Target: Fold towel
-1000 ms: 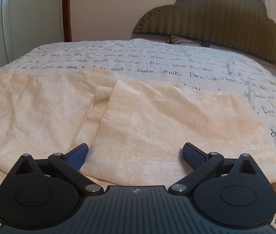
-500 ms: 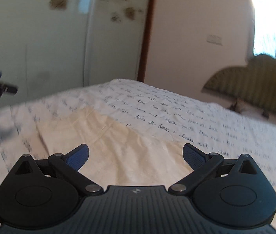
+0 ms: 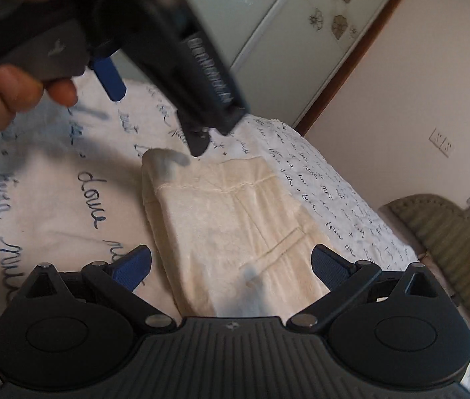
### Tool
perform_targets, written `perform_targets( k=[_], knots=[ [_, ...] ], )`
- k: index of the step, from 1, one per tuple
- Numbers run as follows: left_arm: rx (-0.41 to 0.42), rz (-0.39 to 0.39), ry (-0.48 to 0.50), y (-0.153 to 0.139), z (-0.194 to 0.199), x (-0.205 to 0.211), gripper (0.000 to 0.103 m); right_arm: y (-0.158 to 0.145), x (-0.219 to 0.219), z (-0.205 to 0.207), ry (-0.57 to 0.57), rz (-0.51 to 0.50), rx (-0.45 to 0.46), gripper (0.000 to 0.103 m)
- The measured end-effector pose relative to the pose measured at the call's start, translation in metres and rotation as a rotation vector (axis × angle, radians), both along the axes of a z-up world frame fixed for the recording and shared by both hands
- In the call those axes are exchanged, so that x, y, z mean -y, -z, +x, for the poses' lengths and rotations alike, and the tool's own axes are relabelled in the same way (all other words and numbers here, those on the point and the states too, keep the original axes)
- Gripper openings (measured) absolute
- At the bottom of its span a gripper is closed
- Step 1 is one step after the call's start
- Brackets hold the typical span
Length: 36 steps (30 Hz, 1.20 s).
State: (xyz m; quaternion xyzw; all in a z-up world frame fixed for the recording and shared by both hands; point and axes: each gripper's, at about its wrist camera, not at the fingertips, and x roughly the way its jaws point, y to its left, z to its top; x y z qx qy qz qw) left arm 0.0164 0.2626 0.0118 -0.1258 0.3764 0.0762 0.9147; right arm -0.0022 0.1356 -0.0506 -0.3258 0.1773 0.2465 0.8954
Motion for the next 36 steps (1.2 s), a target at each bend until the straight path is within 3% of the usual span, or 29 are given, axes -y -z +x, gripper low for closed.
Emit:
perform_targets(
  k=[4, 6, 7, 8, 10, 12, 18, 21, 23, 24, 25, 26, 27, 28, 33, 36],
  knots=[
    [-0.045, -0.111, -0.017, 0.012, 0.015, -0.013, 0.102, 0.009, -0.016, 0.0, 0.003, -0.048, 0.08, 0.102],
    [-0.059, -0.172, -0.016, 0.017, 0.021, -0.018, 0.102, 0.009, -0.021, -0.001, -0.002, -0.053, 0.123, 0.092],
    [-0.061, -0.199, -0.007, 0.019, 0.026, -0.02, 0.102, 0.009, -0.023, -0.001, -0.009, -0.062, 0.131, 0.07],
    [-0.061, -0.222, 0.004, 0.02, 0.029, -0.021, 0.103, 0.009, -0.025, 0.0, -0.017, -0.069, 0.126, 0.041],
    [-0.068, -0.254, 0.029, 0.022, 0.037, -0.02, 0.102, 0.01, -0.029, 0.002, -0.033, -0.064, 0.096, 0.024],
    [-0.076, -0.283, 0.049, 0.024, 0.047, -0.018, 0.102, 0.009, -0.028, 0.002, -0.049, -0.051, 0.076, 0.018],
    [-0.067, -0.387, 0.042, 0.029, 0.074, -0.019, 0.102, -0.022, 0.004, 0.016, -0.026, 0.196, -0.073, 0.015],
    [-0.06, -0.483, 0.028, 0.034, 0.091, -0.022, 0.1, -0.033, 0.018, 0.023, -0.017, 0.278, -0.122, 0.015],
    [-0.061, -0.498, 0.027, 0.035, 0.099, -0.019, 0.097, -0.037, 0.026, 0.026, -0.011, 0.315, -0.146, 0.015],
    [-0.059, -0.494, 0.03, 0.035, 0.102, -0.018, 0.082, -0.038, 0.027, 0.027, -0.011, 0.321, -0.153, 0.015],
    [-0.059, -0.503, 0.049, 0.035, 0.104, -0.017, 0.047, -0.037, 0.026, 0.026, -0.01, 0.317, -0.152, 0.015],
    [-0.082, -0.532, 0.073, 0.037, 0.108, -0.016, 0.031, -0.036, 0.025, 0.025, -0.009, 0.31, -0.149, 0.015],
    [-0.099, -0.533, 0.056, 0.04, 0.109, -0.016, 0.029, -0.034, 0.024, 0.025, -0.009, 0.3, -0.148, 0.015],
    [-0.101, -0.521, 0.049, 0.041, 0.11, -0.016, 0.019, -0.032, 0.023, 0.026, -0.009, 0.289, -0.15, 0.015],
    [-0.05, -0.476, 0.054, 0.034, 0.1, -0.01, 0.014, -0.015, 0.006, 0.025, -0.015, 0.179, -0.143, 0.025],
    [-0.024, -0.402, 0.069, 0.021, 0.096, 0.0, 0.013, -0.002, -0.001, 0.024, -0.019, 0.135, -0.12, 0.025]
  ],
)
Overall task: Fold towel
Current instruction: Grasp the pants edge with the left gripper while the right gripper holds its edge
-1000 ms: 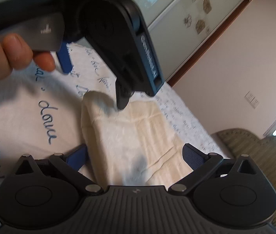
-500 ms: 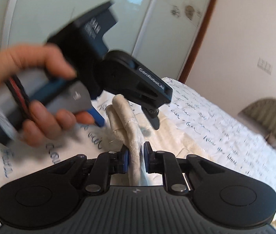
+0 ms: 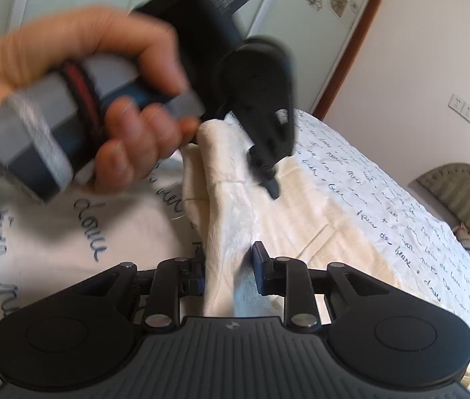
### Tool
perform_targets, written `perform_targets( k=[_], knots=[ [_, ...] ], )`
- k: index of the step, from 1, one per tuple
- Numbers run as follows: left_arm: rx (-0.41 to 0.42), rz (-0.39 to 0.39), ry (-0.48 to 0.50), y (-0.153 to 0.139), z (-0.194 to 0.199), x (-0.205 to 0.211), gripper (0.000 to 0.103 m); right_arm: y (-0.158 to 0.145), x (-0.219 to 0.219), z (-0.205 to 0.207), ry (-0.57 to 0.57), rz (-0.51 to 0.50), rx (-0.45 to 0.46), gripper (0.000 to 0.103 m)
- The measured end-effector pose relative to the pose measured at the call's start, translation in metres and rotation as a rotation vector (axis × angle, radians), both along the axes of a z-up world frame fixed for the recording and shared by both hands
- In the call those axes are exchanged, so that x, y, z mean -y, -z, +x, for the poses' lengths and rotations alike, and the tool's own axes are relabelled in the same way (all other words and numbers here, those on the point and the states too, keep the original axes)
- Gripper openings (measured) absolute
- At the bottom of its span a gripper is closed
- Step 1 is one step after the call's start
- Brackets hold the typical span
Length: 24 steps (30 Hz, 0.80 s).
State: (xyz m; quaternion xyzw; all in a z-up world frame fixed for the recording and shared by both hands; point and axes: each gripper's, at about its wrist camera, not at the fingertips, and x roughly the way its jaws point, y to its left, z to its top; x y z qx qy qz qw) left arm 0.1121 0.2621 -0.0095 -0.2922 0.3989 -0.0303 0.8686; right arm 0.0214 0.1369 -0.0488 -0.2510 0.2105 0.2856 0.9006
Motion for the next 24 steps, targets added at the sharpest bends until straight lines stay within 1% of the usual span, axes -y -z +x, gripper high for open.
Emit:
perform_targets(
  k=[2, 3, 5, 7, 9, 12, 14, 16, 19, 24],
  knots=[
    [0.024, 0.032, 0.002, -0.01, -0.004, 0.006, 0.013, 0.0, 0.0, -0.007, 0.006, -0.007, 0.061, 0.025],
    [0.039, 0.042, 0.003, -0.015, -0.007, 0.009, 0.013, -0.002, 0.001, -0.009, 0.013, 0.0, 0.077, 0.025],
    [0.066, 0.055, -0.001, -0.025, -0.014, 0.013, 0.013, -0.008, 0.01, -0.011, 0.024, 0.046, 0.084, 0.024],
    [0.098, 0.076, -0.006, -0.039, -0.021, 0.021, 0.012, -0.018, 0.026, -0.015, 0.033, 0.135, 0.062, 0.021],
    [0.136, 0.105, -0.005, -0.054, -0.027, 0.032, 0.012, -0.032, 0.047, -0.018, 0.034, 0.249, 0.009, 0.018],
    [0.196, 0.122, 0.007, -0.077, -0.036, 0.052, 0.012, -0.052, 0.082, -0.019, 0.036, 0.402, -0.043, 0.013],
    [0.233, 0.126, 0.022, -0.093, -0.039, 0.067, 0.012, -0.059, 0.105, -0.021, 0.04, 0.483, -0.062, 0.012],
    [0.264, 0.127, 0.043, -0.106, -0.042, 0.084, 0.012, -0.065, 0.127, -0.024, 0.053, 0.544, -0.06, 0.01],
    [0.305, 0.129, 0.081, -0.122, -0.046, 0.113, 0.012, -0.069, 0.151, -0.035, 0.075, 0.589, -0.017, 0.007],
    [0.358, 0.131, 0.177, -0.143, -0.048, 0.171, 0.012, -0.074, 0.189, -0.052, 0.121, 0.616, 0.048, 0.006]
  ],
)
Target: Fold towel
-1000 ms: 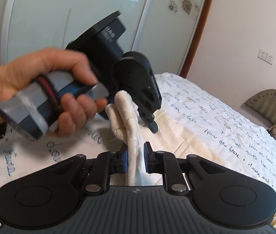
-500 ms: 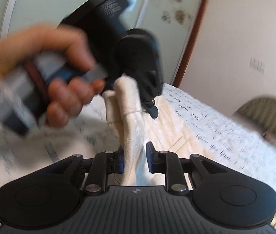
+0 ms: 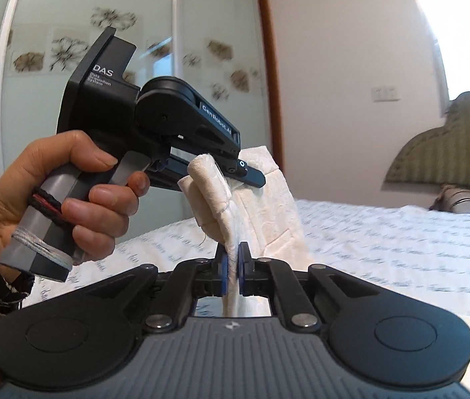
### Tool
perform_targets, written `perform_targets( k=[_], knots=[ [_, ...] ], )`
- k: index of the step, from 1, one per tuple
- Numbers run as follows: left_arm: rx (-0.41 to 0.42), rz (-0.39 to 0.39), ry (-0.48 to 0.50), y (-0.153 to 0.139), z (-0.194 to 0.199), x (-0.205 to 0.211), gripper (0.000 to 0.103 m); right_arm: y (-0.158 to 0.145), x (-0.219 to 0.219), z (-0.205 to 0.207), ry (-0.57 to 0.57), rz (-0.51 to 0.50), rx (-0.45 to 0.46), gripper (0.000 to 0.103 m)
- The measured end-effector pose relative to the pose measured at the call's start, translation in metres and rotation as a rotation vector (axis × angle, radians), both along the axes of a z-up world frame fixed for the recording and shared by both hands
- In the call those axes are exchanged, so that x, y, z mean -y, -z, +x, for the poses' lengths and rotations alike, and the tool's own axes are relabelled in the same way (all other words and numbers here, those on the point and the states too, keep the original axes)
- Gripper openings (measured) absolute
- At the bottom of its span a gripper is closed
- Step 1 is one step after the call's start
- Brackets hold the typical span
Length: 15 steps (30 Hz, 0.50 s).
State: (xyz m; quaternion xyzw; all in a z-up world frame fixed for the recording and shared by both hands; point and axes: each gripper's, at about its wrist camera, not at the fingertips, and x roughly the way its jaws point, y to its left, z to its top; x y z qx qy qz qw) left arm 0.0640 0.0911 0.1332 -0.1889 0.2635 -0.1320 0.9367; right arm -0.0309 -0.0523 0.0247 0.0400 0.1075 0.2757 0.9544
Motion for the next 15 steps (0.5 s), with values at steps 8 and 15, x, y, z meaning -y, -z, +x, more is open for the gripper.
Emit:
perform_targets(
  k=[8, 15],
  knots=[
    [0.015, 0.041, 0.182, 0.003, 0.016, 0.111, 0.012, -0.002, 0.082, -0.02, 0.143, 0.072, -0.013, 0.006],
    [-0.035, 0.091, 0.326, 0.033, 0.037, 0.206, 0.011, 0.01, 0.142, -0.028, 0.289, 0.142, -0.078, 0.006]
  ],
)
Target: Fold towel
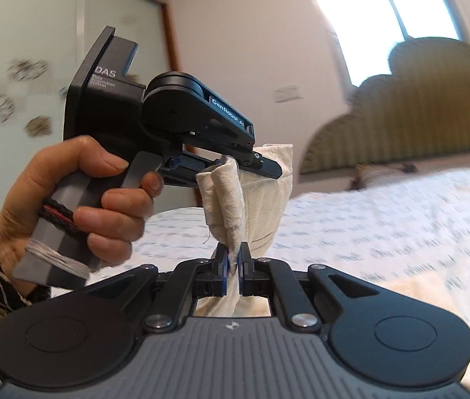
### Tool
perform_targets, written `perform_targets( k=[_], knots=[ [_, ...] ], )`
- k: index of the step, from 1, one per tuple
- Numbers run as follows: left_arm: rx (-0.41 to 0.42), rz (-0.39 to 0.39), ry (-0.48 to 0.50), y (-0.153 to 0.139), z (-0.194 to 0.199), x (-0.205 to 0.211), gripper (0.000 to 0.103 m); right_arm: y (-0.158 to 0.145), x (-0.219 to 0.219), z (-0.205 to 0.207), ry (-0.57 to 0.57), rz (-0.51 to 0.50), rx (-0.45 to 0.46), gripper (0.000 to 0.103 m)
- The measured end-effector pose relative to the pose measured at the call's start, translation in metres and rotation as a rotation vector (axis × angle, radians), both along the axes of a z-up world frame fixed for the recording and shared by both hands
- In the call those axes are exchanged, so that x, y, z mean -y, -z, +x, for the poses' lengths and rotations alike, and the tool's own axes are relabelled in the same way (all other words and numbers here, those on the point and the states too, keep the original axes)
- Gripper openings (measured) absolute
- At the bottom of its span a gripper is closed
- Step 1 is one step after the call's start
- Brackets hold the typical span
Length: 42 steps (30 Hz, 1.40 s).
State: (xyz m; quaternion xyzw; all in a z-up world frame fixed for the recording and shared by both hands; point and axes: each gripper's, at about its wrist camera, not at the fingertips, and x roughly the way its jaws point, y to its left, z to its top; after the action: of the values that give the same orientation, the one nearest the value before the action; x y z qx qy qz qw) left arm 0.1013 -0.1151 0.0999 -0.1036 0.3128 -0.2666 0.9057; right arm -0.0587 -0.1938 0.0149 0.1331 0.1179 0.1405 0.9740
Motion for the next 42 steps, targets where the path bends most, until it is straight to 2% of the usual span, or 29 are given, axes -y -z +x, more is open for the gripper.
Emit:
perform_targets(
  k=[6, 10, 12, 13, 15, 16, 18, 20, 21, 24, 26, 29, 31, 33, 35, 37, 40, 42],
  knots=[
    [-0.035, 0.082, 0.088, 0.038, 0.012, 0.07, 0.012, 0.021, 0.047, -0.004, 0.106, 0.072, -0.085, 0.006],
    [-0.056, 0.129, 0.138, 0.06, 0.015, 0.103, 0.013, 0.036, 0.073, -0.005, 0.159, 0.139, -0.139, 0.006],
    [-0.084, 0.151, 0.169, 0.072, 0.019, 0.116, 0.02, 0.043, 0.083, -0.005, 0.18, 0.177, -0.168, 0.006],
    [-0.109, 0.147, 0.174, 0.078, 0.021, 0.119, 0.027, 0.048, 0.089, -0.003, 0.186, 0.21, -0.196, 0.006],
    [-0.148, 0.135, 0.188, 0.084, 0.025, 0.118, 0.035, 0.054, 0.098, 0.003, 0.19, 0.285, -0.248, 0.01],
    [-0.161, 0.112, 0.193, 0.084, 0.026, 0.115, 0.043, 0.058, 0.104, 0.005, 0.189, 0.324, -0.272, 0.015],
    [-0.177, 0.059, 0.193, 0.079, 0.028, 0.102, 0.054, 0.062, 0.11, 0.005, 0.199, 0.341, -0.3, 0.027],
    [-0.161, 0.02, 0.179, 0.07, 0.029, 0.086, 0.059, 0.06, 0.115, 0.003, 0.247, 0.298, -0.318, 0.064],
    [-0.145, 0.003, 0.174, 0.065, 0.029, 0.075, 0.062, 0.057, 0.114, 0.001, 0.269, 0.28, -0.309, 0.07],
    [-0.074, 0.015, 0.113, 0.053, 0.031, 0.041, 0.073, 0.052, 0.122, -0.013, 0.324, 0.263, -0.29, 0.071],
    [-0.039, 0.077, 0.032, 0.052, 0.036, 0.019, 0.074, 0.044, 0.131, -0.018, 0.387, 0.234, -0.271, 0.073],
    [-0.059, 0.139, -0.062, 0.064, 0.049, -0.013, 0.074, 0.031, 0.145, -0.014, 0.375, 0.187, -0.229, 0.073],
    [-0.116, 0.138, -0.102, 0.076, 0.056, -0.032, 0.073, 0.024, 0.146, 0.003, 0.333, 0.114, -0.229, 0.073],
    [-0.158, 0.12, -0.12, 0.087, 0.055, -0.048, 0.073, 0.016, 0.134, 0.028, 0.294, -0.015, -0.219, 0.073],
    [-0.167, 0.111, -0.11, 0.095, 0.049, -0.056, 0.072, 0.011, 0.12, 0.059, 0.227, -0.139, -0.216, 0.072],
    [-0.143, 0.114, -0.095, 0.098, 0.044, -0.058, 0.072, 0.012, 0.111, 0.093, 0.119, -0.198, -0.233, 0.071],
    [-0.13, 0.144, -0.085, 0.103, 0.045, -0.052, 0.073, 0.026, 0.099, 0.146, -0.01, -0.256, -0.31, 0.07],
    [-0.146, 0.181, -0.052, 0.114, 0.051, -0.045, 0.073, 0.04, 0.089, 0.167, 0.001, -0.347, -0.392, 0.07]
  ],
)
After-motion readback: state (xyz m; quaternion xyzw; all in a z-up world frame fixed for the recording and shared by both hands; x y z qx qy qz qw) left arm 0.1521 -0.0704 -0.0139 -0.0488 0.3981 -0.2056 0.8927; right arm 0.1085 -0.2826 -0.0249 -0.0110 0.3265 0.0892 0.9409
